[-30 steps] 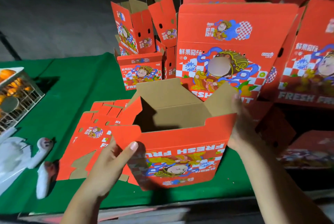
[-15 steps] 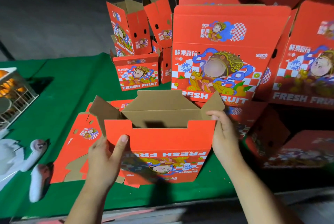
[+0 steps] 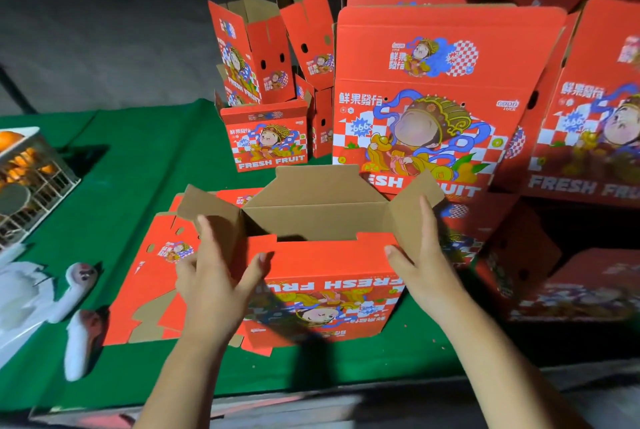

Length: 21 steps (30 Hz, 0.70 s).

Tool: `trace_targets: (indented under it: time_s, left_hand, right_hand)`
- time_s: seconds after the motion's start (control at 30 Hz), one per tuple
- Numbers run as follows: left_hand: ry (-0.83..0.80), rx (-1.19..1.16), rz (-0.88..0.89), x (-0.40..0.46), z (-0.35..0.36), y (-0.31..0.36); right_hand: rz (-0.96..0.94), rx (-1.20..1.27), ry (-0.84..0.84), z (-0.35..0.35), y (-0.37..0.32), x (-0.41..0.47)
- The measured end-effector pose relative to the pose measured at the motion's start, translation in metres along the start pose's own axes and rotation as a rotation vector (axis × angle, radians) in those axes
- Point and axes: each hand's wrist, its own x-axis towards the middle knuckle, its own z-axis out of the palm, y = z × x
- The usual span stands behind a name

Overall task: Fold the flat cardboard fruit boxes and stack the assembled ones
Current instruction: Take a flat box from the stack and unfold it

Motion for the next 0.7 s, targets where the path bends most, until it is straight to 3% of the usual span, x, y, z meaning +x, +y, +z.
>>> trace_targets:
  time_s: [0.2,0.4,0.57,0.7]
  left_hand:
    - [-0.120,-0.154,0.438,0.007,0.001,-0.001]
    - [-0.191,0.263,0.556,0.038,-0.009,0.006]
    - [-0.110,0.070,0.625,0.052,-0.006,0.025]
    - [-0.288,-0.061,0.623,0.053,-0.003,0.024]
  right_hand:
    - [-0.316,-0.371,-0.061,0.008,-0.016,-0.001]
    - [-0.407,-0.327,-0.033,0.019,-0.007,-0.006]
    - [-0.368,-0.308,-0.039,0.011,0.001,0.006]
    - [-0.365,-0.295,-0.073,0.011,0.002,0.012]
